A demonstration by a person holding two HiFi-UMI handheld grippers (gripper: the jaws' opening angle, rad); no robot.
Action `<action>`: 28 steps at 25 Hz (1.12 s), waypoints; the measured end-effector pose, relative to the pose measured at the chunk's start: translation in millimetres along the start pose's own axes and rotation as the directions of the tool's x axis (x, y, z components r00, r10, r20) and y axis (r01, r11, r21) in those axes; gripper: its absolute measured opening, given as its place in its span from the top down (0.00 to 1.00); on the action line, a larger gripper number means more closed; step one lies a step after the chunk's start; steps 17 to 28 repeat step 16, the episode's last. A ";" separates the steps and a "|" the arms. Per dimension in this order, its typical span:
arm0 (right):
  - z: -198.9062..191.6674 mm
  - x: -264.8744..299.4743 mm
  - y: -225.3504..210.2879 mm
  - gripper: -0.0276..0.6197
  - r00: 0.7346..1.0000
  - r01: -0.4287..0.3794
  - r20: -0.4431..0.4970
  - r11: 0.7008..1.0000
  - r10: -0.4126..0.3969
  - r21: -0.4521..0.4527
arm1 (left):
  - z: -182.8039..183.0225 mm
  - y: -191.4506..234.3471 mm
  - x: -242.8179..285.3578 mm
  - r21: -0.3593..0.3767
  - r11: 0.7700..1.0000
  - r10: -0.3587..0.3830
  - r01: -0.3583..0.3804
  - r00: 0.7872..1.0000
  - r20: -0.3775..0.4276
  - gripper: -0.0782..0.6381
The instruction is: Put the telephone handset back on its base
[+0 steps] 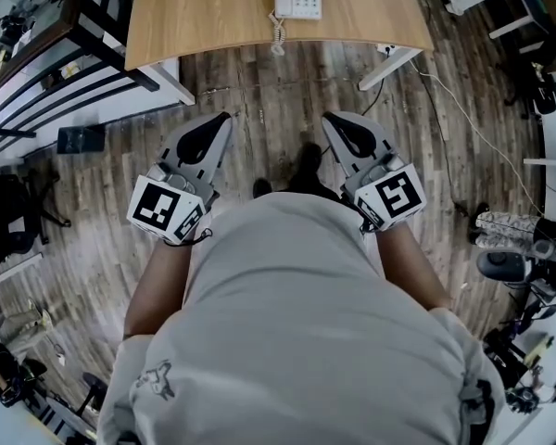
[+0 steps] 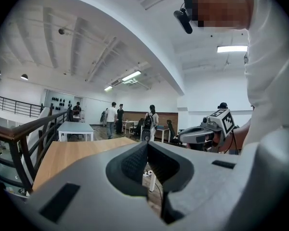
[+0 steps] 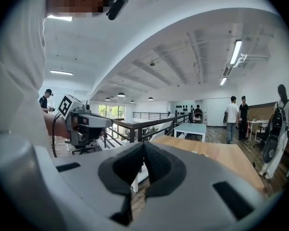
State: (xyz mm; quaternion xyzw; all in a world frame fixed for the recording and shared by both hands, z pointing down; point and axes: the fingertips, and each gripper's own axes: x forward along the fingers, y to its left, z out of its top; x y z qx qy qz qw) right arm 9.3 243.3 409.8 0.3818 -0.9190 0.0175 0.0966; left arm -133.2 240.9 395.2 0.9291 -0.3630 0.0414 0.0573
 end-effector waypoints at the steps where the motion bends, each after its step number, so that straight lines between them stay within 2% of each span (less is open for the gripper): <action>1: 1.4 -0.6 1.4 0.95 1.000 0.001 0.000 1.000 -0.001 -0.003 | 1.6 -0.7 -1.7 0.001 1.000 -0.001 0.001 1.000 0.004 0.88; 7: 5.6 0.2 9.4 0.95 1.000 0.011 0.004 1.000 -0.011 -0.013 | 2.3 -0.9 -9.4 0.003 1.000 -0.017 0.017 1.000 0.013 0.88; 12: 8.5 8.0 -8.3 0.95 1.000 0.003 0.000 1.000 -0.003 -0.015 | 10.1 6.8 10.0 0.007 1.000 -0.018 0.018 1.000 0.021 0.88; 28: 11.4 11.9 -7.1 0.95 1.000 -0.002 -0.002 1.000 0.002 -0.022 | 11.5 10.1 8.6 0.005 1.000 -0.015 0.015 1.000 0.023 0.88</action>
